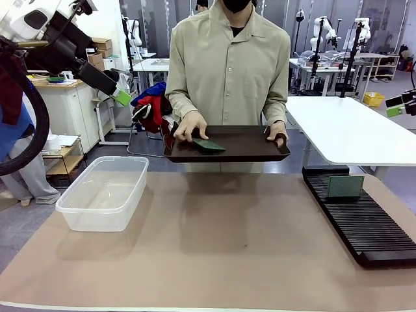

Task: Sort PCBs into racks and boxes based on the side picked up.
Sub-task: Pick up the Blank PCB handed by the Human.

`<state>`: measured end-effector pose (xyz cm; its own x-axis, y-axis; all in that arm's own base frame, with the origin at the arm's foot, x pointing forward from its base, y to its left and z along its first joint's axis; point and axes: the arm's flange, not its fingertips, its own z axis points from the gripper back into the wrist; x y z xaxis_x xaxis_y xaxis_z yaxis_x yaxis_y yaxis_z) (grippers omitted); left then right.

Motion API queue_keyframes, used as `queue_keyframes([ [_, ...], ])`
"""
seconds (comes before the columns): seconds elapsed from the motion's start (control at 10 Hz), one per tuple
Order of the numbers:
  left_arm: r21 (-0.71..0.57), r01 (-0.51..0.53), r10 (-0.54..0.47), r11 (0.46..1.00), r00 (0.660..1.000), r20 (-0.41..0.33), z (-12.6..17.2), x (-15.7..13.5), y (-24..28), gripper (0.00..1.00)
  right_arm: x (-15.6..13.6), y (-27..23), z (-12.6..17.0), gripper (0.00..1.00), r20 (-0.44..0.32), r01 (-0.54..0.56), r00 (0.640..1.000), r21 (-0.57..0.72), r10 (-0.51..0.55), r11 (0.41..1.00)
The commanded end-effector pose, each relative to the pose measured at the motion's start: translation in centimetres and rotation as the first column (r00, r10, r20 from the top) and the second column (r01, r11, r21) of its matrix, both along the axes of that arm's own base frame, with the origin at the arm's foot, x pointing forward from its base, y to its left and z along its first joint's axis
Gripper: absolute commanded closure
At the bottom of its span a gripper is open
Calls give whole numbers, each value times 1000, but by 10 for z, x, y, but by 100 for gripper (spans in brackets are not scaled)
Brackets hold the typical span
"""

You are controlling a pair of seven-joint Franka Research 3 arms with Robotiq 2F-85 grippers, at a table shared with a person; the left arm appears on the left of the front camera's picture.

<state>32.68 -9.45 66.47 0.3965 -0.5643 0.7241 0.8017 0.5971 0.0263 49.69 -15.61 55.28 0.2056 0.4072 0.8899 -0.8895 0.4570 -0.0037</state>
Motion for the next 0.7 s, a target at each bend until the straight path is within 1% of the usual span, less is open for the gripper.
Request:
queue_keyframes([
  [0.0, -7, 7, -7, 1000, 1000, -4, -1, 0, 1, 0, 1, 0, 0, 0, 1, 7, 1000, -3, -7, 1000],
  [0.6, -7, 7, -7, 1000, 1000, -4, -1, 0, 1, 0, 1, 0, 0, 0, 1, 7, 1000, -3, -7, 1000],
])
